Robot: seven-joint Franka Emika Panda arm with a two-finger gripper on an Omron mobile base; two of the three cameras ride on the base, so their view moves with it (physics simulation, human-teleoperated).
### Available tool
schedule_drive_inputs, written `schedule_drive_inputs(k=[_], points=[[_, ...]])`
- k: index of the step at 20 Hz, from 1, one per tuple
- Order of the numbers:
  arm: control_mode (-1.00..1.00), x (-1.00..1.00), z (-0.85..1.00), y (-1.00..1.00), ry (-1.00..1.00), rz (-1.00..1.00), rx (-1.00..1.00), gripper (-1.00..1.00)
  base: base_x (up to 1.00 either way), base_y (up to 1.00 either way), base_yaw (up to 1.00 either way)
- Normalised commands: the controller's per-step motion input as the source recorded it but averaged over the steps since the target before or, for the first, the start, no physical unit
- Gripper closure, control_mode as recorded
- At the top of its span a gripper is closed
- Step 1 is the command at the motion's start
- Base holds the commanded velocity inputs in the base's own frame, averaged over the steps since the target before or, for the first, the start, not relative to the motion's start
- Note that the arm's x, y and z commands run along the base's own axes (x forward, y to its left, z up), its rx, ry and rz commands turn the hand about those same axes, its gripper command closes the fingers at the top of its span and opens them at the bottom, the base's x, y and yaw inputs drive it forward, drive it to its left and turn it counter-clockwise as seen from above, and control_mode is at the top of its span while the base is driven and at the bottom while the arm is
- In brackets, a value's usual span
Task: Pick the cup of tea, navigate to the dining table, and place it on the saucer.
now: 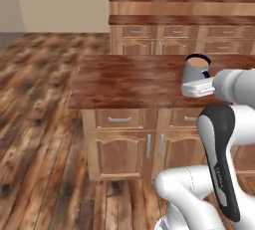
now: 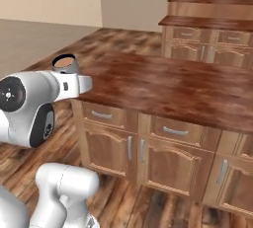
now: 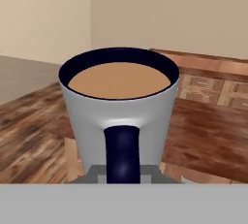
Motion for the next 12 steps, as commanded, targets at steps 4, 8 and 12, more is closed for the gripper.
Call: schedule_drive_inputs(k=[4, 8, 12], points=[[1.0, 0.0, 0.0, 0.0, 0.0, 0.0, 0.0, 1.0, 0.08, 0.85, -0.35], [1.0, 0.0, 0.0, 0.0, 0.0, 0.0, 0.0, 1.0, 0.21, 1.0, -0.3], [1.0, 0.0, 0.0, 0.0, 0.0, 0.0, 0.0, 1.0, 0.25, 1.0, -0.23]])
